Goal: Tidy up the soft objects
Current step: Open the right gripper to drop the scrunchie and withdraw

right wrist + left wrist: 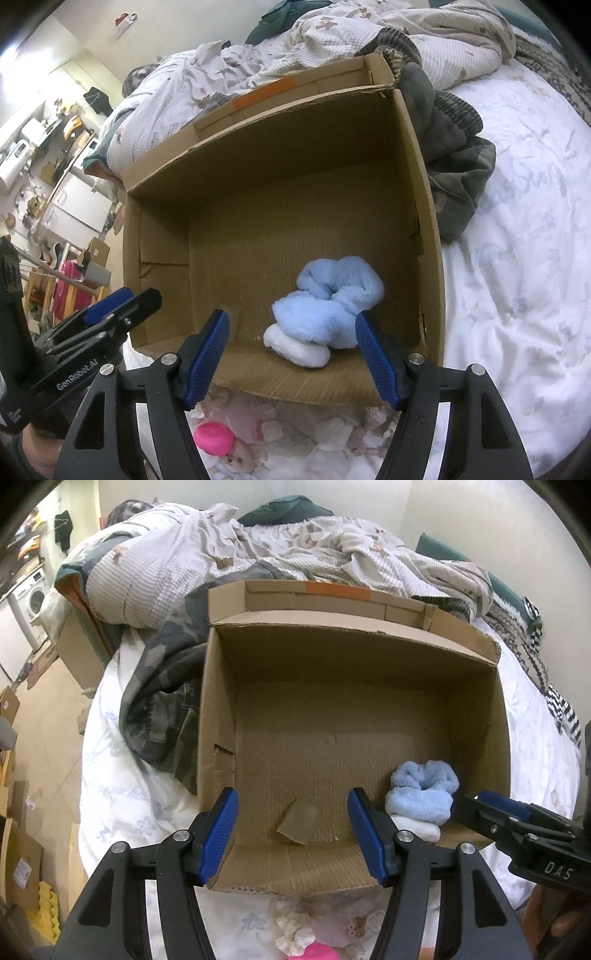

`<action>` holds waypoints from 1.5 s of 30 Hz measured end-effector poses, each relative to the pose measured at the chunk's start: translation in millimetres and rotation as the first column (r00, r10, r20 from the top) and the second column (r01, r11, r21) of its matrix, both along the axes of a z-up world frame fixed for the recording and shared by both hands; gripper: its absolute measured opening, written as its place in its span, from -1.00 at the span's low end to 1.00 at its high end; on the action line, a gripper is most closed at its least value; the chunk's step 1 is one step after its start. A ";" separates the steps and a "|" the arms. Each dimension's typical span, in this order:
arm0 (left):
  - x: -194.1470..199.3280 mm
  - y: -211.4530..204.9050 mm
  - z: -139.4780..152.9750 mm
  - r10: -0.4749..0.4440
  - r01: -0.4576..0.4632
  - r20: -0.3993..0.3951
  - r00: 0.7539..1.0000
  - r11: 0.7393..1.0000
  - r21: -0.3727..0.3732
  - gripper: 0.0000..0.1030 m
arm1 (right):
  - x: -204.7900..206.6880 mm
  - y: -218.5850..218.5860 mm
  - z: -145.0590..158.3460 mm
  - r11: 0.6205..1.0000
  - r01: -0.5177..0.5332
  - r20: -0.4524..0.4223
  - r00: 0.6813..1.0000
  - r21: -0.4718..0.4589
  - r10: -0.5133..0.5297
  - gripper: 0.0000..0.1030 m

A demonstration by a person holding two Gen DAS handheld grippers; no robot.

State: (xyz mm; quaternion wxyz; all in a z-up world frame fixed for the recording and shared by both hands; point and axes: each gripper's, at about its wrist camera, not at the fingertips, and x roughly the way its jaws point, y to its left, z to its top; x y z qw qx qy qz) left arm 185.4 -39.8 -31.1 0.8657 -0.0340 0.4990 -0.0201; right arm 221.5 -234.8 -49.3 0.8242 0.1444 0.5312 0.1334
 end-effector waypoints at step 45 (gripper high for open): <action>-112.6 23.8 30.2 -0.002 0.001 0.052 0.999 1.000 0.024 0.22 | -113.2 -12.5 37.1 0.994 0.100 0.069 0.993 -0.039 -0.097 0.78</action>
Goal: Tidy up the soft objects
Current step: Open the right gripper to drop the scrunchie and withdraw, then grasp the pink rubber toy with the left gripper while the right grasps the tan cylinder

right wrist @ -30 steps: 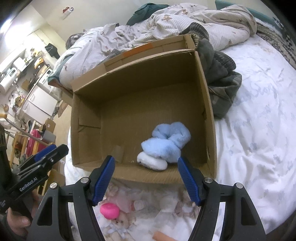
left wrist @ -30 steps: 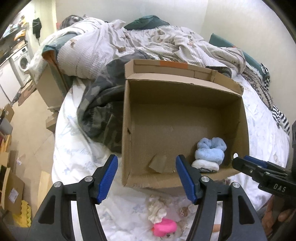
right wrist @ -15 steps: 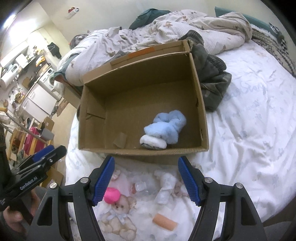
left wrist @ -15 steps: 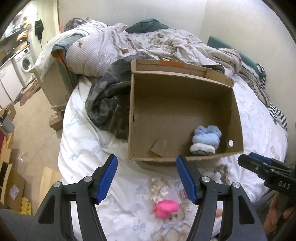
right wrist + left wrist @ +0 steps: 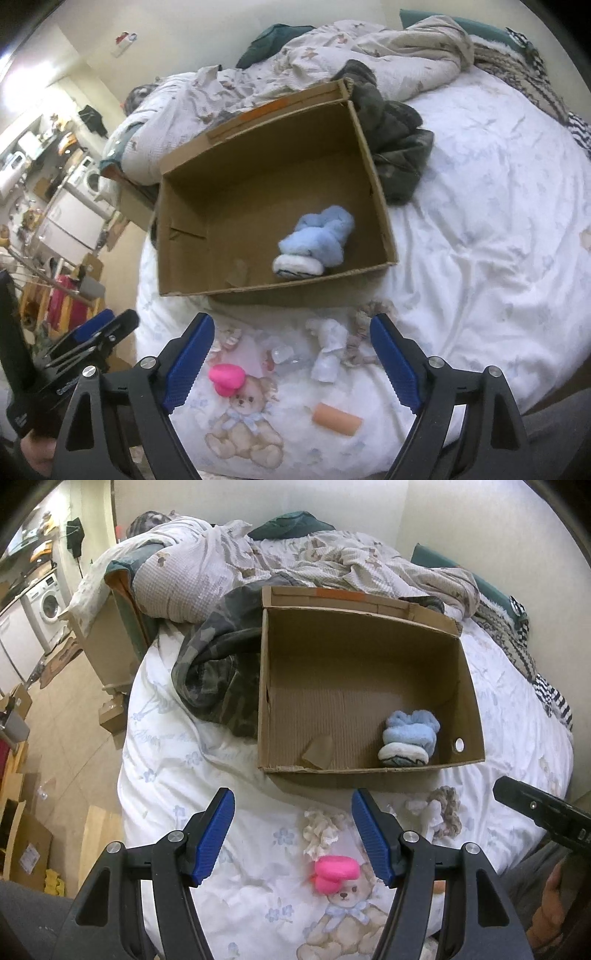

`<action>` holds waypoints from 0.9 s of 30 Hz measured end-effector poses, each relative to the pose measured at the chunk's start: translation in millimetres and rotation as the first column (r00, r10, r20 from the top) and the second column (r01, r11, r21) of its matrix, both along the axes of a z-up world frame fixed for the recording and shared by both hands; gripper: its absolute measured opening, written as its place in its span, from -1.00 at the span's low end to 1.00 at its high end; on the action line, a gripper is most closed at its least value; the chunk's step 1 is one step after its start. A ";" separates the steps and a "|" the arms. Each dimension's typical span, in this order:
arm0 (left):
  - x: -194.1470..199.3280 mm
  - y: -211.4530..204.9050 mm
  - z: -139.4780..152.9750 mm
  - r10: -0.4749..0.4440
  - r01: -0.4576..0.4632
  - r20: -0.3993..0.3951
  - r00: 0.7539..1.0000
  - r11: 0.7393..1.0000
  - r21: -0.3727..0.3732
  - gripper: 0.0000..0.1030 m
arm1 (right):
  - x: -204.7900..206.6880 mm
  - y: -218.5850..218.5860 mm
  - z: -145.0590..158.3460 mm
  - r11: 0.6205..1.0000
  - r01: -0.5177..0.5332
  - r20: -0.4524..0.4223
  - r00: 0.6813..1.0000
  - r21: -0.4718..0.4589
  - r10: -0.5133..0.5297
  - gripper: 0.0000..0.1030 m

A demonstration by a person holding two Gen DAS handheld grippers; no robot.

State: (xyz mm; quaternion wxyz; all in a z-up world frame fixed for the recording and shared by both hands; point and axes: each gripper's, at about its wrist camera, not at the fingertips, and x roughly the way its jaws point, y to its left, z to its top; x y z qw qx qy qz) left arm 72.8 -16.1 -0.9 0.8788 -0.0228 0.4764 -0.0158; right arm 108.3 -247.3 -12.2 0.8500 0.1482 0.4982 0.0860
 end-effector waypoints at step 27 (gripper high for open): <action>1.1 -27.1 -102.3 -0.058 0.024 -0.393 0.918 0.996 -0.090 0.22 | -5.4 -25.2 -55.2 0.998 0.035 -0.237 0.971 0.053 -0.021 0.78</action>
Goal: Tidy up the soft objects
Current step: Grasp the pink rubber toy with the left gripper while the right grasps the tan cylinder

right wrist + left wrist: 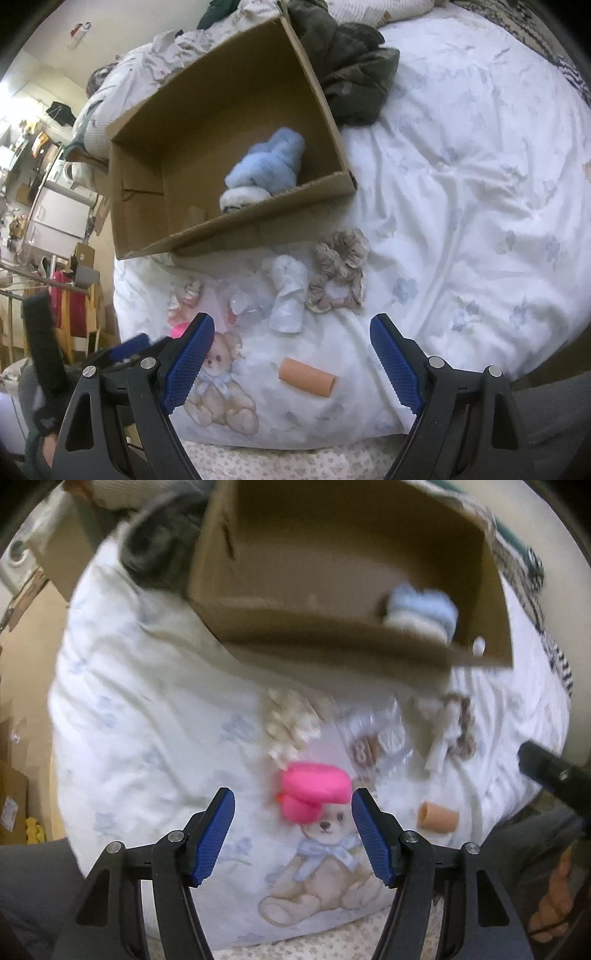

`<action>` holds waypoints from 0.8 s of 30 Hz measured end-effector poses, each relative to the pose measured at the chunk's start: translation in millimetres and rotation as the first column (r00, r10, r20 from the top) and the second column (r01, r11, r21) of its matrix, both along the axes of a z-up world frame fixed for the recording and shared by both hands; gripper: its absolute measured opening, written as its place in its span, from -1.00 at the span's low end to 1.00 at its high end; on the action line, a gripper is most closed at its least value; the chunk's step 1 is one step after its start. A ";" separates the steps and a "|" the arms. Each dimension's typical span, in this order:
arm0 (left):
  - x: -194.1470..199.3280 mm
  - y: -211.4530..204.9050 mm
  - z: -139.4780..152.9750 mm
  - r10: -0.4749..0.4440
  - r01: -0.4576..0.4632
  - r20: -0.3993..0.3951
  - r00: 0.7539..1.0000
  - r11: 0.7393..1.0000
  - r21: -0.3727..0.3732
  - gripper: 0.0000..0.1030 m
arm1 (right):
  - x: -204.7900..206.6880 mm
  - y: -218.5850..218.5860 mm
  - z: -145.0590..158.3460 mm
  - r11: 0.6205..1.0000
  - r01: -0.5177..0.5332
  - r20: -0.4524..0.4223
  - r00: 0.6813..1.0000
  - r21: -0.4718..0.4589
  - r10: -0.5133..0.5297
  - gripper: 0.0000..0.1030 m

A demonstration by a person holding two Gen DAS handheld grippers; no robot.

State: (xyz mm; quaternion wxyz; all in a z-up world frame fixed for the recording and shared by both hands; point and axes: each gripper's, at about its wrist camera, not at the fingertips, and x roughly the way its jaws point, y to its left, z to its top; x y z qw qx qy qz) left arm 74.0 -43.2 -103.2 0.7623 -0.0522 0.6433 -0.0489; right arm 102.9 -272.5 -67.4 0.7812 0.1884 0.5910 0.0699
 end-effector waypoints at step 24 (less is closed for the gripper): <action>13.7 -20.6 -21.0 -0.014 0.015 -0.038 0.999 0.999 0.033 -0.15 | 4.5 35.8 -90.8 0.989 -0.145 -0.354 0.927 -0.026 0.126 -0.19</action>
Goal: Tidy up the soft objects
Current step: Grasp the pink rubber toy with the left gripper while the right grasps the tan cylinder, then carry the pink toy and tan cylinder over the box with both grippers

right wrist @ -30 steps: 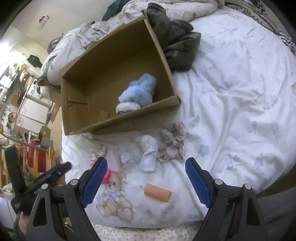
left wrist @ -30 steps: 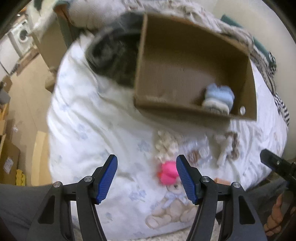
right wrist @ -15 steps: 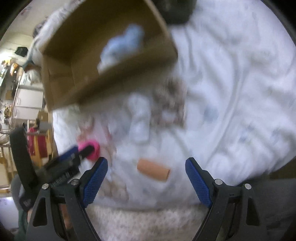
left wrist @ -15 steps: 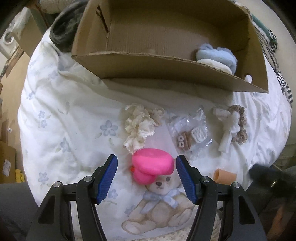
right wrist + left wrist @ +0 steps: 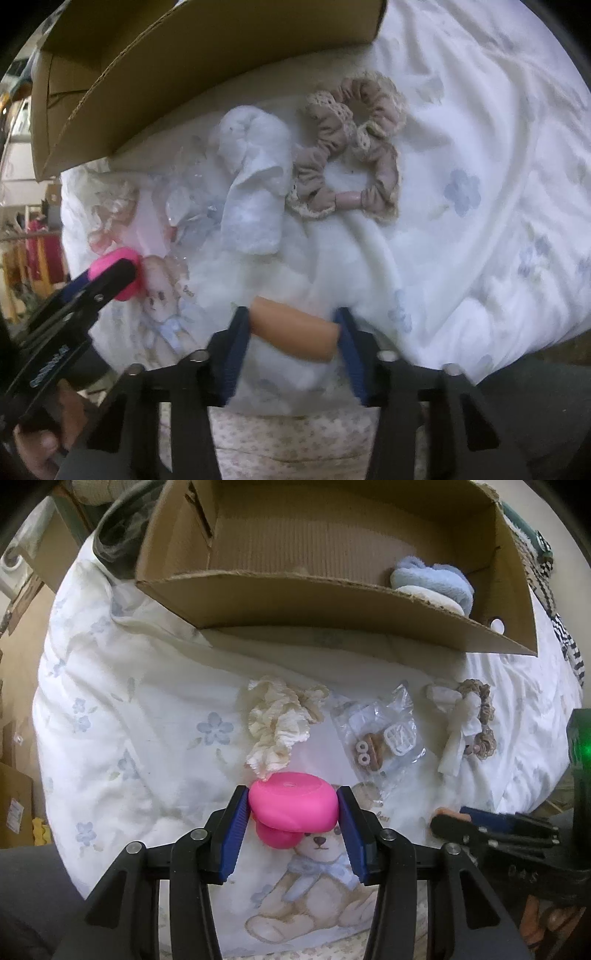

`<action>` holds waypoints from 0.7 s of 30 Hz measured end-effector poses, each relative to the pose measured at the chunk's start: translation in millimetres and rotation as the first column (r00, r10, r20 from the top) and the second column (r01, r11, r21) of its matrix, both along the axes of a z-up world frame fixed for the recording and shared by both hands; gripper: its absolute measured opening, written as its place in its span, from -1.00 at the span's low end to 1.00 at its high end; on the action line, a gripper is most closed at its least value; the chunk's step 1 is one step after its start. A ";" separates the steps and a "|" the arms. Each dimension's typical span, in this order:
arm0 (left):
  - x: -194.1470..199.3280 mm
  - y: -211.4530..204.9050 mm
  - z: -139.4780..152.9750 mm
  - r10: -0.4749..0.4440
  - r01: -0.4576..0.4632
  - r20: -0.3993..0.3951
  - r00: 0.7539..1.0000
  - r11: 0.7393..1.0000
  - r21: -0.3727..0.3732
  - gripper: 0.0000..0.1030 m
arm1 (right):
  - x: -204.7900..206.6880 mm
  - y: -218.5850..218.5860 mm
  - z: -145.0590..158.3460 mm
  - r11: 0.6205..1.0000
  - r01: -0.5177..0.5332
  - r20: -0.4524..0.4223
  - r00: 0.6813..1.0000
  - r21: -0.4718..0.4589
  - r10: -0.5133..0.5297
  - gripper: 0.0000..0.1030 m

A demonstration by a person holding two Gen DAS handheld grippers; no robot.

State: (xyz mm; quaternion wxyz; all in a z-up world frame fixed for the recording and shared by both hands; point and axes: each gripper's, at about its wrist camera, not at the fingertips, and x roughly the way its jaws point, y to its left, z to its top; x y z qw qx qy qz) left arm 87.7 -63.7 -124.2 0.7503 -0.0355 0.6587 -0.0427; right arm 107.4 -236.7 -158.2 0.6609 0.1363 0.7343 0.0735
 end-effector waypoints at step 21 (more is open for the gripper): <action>-23.8 45.8 57.0 0.059 -0.057 0.138 0.989 0.998 -0.016 -0.15 | -2.8 8.6 68.5 0.981 -0.030 0.250 0.968 0.193 -0.020 -0.80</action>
